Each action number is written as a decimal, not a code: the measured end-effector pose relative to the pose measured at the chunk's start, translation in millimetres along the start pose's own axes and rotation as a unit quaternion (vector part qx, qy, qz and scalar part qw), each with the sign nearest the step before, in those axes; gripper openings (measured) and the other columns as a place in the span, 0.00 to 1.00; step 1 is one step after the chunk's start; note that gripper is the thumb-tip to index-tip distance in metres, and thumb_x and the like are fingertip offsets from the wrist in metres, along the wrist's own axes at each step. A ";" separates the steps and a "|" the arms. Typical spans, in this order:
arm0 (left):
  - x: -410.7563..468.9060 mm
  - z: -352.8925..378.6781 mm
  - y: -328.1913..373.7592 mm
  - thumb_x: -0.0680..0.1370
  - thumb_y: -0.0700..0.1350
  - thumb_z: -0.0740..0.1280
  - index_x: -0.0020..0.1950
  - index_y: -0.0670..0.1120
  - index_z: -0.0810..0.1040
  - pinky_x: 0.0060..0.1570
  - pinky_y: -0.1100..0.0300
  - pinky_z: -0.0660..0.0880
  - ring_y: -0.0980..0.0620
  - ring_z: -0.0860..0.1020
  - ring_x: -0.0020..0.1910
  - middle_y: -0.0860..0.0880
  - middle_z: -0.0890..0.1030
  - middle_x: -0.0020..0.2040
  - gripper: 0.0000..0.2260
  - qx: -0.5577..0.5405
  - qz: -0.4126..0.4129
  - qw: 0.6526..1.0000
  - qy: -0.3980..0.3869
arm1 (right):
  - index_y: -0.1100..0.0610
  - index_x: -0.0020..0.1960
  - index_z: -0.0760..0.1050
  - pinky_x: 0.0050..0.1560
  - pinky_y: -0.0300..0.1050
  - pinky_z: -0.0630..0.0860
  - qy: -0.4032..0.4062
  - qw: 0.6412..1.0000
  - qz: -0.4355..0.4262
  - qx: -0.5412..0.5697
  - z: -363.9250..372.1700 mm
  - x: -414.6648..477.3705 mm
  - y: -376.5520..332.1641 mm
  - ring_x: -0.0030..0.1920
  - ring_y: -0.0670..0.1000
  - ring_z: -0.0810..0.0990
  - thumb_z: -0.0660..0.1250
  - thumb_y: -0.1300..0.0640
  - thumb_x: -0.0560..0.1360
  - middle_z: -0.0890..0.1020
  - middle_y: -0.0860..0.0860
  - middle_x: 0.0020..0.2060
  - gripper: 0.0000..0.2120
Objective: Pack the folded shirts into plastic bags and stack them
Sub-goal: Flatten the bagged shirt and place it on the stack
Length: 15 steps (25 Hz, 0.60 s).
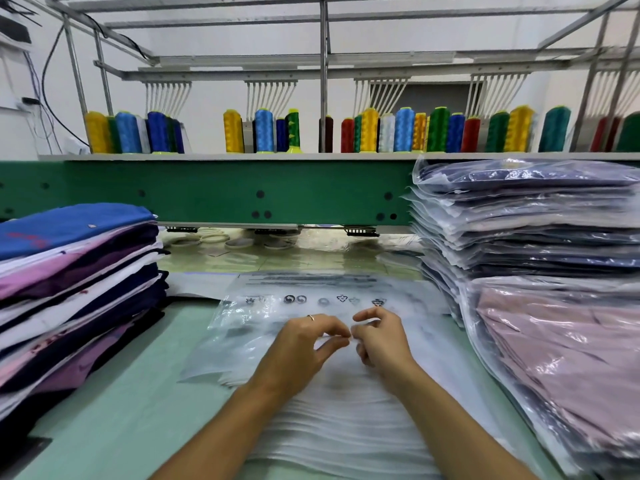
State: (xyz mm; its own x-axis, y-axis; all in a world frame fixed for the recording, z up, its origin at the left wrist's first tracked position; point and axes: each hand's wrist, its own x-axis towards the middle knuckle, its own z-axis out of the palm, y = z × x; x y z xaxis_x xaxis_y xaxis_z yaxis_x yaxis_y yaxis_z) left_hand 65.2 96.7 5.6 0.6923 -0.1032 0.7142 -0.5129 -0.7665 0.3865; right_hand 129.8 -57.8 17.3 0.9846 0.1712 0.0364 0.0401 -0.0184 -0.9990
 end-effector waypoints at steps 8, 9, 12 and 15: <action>0.2 -1.2 -2.1 0.76 0.43 0.75 0.49 0.52 0.82 0.49 0.67 0.77 0.62 0.81 0.47 0.61 0.82 0.45 0.06 -0.011 -0.014 0.999 0.050 | 0.62 0.53 0.73 0.24 0.40 0.62 -0.053 0.998 -0.004 -0.041 9.7 -12.0 -6.4 0.22 0.51 0.69 0.63 0.57 0.79 0.74 0.55 0.28 0.08; 0.4 -2.4 -1.3 0.75 0.42 0.76 0.48 0.53 0.81 0.48 0.68 0.76 0.62 0.81 0.46 0.62 0.80 0.44 0.07 -0.006 -0.009 0.999 0.052 | 0.62 0.53 0.73 0.24 0.40 0.61 -0.053 0.998 -0.006 -0.037 11.0 -12.4 -7.0 0.22 0.51 0.66 0.63 0.59 0.79 0.72 0.54 0.26 0.06; 2.0 -5.7 0.8 0.74 0.39 0.77 0.45 0.53 0.77 0.46 0.71 0.72 0.61 0.77 0.44 0.62 0.77 0.41 0.12 0.025 0.004 0.999 0.041 | 0.60 0.51 0.73 0.24 0.39 0.58 -0.037 0.999 0.011 0.014 11.2 -11.7 -8.2 0.23 0.49 0.64 0.61 0.66 0.77 0.70 0.52 0.28 0.05; 3.5 -9.5 1.2 0.74 0.36 0.75 0.44 0.51 0.74 0.45 0.71 0.69 0.60 0.75 0.42 0.60 0.76 0.39 0.13 0.066 0.008 0.997 0.029 | 0.60 0.52 0.72 0.24 0.40 0.57 -0.018 0.997 0.024 0.072 7.8 -10.4 -9.0 0.23 0.47 0.63 0.62 0.68 0.78 0.70 0.51 0.28 0.06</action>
State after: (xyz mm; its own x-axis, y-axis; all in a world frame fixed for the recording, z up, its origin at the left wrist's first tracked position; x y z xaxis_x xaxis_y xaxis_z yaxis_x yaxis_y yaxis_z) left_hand 62.2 101.4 14.1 0.6514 -0.0819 0.7543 -0.4504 -0.8418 0.2975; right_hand 117.9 -51.8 25.8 0.9777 0.2098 -0.0098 -0.0345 0.1141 -0.9929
